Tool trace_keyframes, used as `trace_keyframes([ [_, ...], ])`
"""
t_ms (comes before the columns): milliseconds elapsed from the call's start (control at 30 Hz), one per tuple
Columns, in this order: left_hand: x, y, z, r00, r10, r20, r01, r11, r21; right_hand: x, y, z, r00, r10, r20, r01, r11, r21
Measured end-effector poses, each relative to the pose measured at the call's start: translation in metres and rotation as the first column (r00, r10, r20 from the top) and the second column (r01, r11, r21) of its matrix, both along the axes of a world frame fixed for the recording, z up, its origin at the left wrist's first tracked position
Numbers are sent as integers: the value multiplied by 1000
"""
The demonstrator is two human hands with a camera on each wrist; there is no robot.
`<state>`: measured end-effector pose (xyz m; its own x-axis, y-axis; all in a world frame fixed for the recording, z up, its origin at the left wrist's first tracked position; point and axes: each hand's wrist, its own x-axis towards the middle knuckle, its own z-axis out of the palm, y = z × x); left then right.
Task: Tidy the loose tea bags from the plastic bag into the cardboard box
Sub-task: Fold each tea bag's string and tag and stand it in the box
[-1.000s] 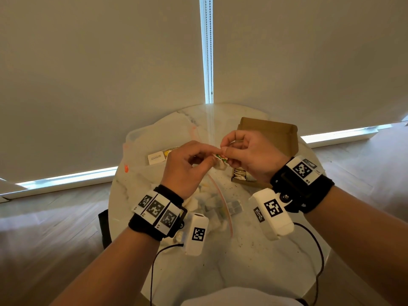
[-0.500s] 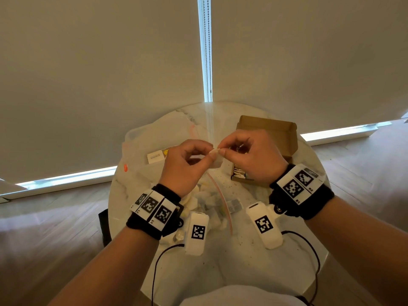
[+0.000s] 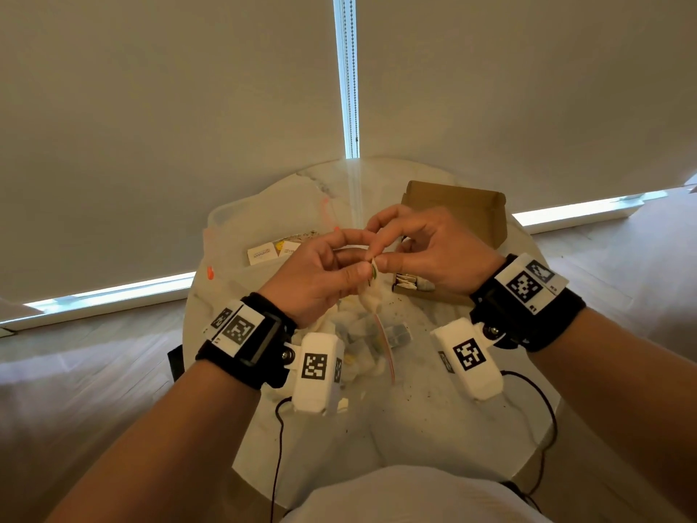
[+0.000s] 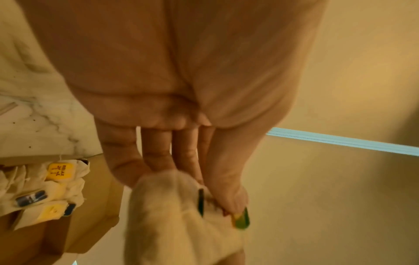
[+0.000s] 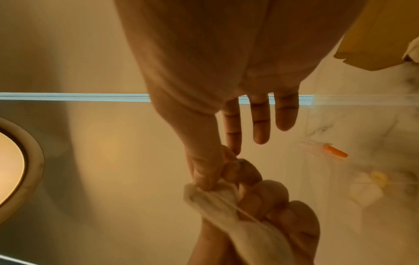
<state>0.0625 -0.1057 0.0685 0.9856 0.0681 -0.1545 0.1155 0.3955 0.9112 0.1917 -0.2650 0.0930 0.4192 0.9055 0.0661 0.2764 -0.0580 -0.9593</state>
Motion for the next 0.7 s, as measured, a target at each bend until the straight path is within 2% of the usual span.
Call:
trace_keyframes([
  [67,2,-1,-2,997,77,-29,-74,993,95,1,-1,-3,1000,-25,4,25,1000,20],
  [133,3,-1,-4,989,146,-34,-134,963,234,5,-2,-9,993,-122,-10,122,993,8],
  [233,2,-1,-11,970,245,-10,-215,870,444,16,-5,-45,964,-245,100,260,948,-186],
  [333,1,-4,-17,948,318,-4,-266,799,539,20,-7,-107,942,-85,324,239,847,-474],
  [433,1,-9,-22,936,351,-12,-284,778,560,10,-10,-159,932,121,341,176,670,-721],
  [567,1,-12,-24,934,356,-24,-283,780,558,-1,-8,-195,933,210,293,127,569,-812],
  [633,1,-12,-24,932,360,-28,-284,779,558,-3,-6,-206,906,279,317,120,549,-827],
  [700,1,-11,-26,927,372,-32,-293,777,558,-4,-7,-215,894,285,347,141,557,-819],
])
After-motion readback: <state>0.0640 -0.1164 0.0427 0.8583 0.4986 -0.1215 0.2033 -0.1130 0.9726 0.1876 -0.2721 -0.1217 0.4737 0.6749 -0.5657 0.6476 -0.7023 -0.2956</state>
